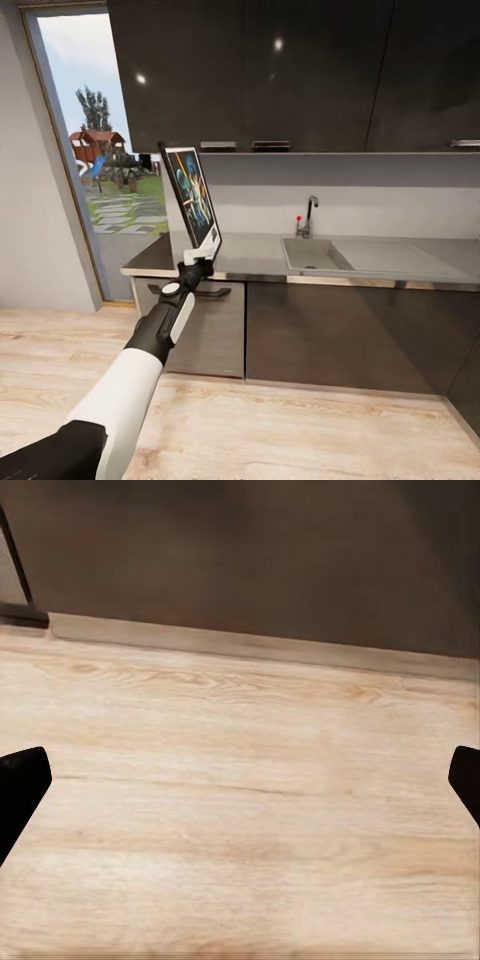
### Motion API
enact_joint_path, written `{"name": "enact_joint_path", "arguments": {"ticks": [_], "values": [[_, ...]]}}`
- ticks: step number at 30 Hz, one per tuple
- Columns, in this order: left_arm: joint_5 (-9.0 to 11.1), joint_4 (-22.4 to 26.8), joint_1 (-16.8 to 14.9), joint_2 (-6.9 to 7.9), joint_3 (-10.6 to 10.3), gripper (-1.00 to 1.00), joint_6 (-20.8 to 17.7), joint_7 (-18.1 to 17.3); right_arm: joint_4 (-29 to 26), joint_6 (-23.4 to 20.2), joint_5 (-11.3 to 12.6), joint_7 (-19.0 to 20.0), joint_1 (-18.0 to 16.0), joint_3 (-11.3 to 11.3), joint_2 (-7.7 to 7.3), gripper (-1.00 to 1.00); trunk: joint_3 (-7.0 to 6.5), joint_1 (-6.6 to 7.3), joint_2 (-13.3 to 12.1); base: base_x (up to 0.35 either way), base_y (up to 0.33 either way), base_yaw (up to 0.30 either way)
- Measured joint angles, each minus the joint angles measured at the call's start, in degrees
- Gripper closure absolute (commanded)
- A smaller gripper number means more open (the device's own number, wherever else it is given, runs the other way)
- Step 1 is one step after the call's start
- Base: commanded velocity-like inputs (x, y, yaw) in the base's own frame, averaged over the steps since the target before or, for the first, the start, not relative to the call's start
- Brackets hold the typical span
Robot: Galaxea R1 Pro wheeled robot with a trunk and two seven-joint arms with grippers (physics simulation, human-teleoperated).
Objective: Pick up the poster from the kitchen countertop and hang it on one of the wall nails in the kitchen.
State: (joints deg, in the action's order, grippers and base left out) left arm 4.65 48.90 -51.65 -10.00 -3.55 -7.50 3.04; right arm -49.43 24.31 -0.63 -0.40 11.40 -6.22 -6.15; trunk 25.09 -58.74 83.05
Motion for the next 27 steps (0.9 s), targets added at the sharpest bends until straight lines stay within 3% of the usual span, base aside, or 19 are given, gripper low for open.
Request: {"name": "enact_joint_path", "arguments": {"ticks": [5, 6, 7, 12, 14, 17, 18, 22, 23, 27], "values": [[0.03, 1.81, 0.07, 0.01, -0.18, 1.0, -2.68, -7.97, 0.0, -0.03, 0.0, 0.0, 0.01, -0.01, -0.02, -1.0, 0.0, 0.01, 0.0, -0.036, 0.0, 0.0], [0.09, 2.35, 0.07, 0.01, -0.19, 1.0, -3.12, -12.17, 0.0, -0.04, 0.0, 0.0, 0.01, -0.01, -0.01, -1.0, 0.0, 0.01, 0.0, -0.009, 0.0, 0.0], [0.16, 2.93, 0.08, 0.01, -0.18, 1.0, -3.6, -18.8, 0.03, -0.04, 0.0, 0.0, 0.01, -0.01, -0.05, -1.0, 0.0, 0.01, 0.0, -0.007, 0.0, 0.0], [-0.01, 3.24, 0.09, 0.01, -0.11, 1.0, -4.11, -30.77, 0.07, -0.04, 0.03, 0.0, 0.01, -0.07, -0.07, -1.0, 0.0, 0.01, 0.0, -0.004, 0.0, 0.0], [0.06, 3.15, 0.17, 0.01, -0.09, 1.0, -4.47, -41.6, 0.08, -0.04, 0.01, 0.03, 0.01, -0.08, -0.14, -1.0, 0.0, 0.01, 0.0, 0.0, 0.0, 0.0], [-0.1, 3.05, 0.54, 0.12, -0.06, 1.0, -4.53, -48.45, 0.09, -0.06, 0.03, 0.08, 0.0, -0.13, -0.23, -1.0, 0.0, 0.01, 0.0, 0.0, 0.0, 0.0], [-0.14, 2.94, 0.8, 0.93, -0.05, 1.0, -4.57, -52.6, 0.09, -0.07, 0.02, 0.11, 0.0, -0.14, -0.28, -1.0, 0.0, 0.01, 0.0, 0.0, 0.0, 0.0], [-0.22, 2.85, 2.1, 2.97, -0.02, 1.0, -4.52, -60.35, 0.02, -0.11, 0.05, 0.21, 0.0, -0.16, -0.39, -1.0, 0.0, 0.01, 0.0, 0.0, 0.0, 0.0], [-0.23, 2.82, 4.44, 4.86, -0.03, 1.0, -4.32, -66.45, -0.36, -0.19, 0.07, 0.33, 0.0, -0.16, -0.47, -1.0, 0.01, 0.01, 0.0, 0.0, 0.0, 0.0], [-0.15, 2.85, 8.07, 6.72, 0.01, 1.0, -3.98, -71.77, -2.01, -0.41, 0.06, 0.48, 0.0, -0.07, -0.55, -1.0, 0.01, 0.01, 0.0, 0.0, 0.0, 0.0]]}}
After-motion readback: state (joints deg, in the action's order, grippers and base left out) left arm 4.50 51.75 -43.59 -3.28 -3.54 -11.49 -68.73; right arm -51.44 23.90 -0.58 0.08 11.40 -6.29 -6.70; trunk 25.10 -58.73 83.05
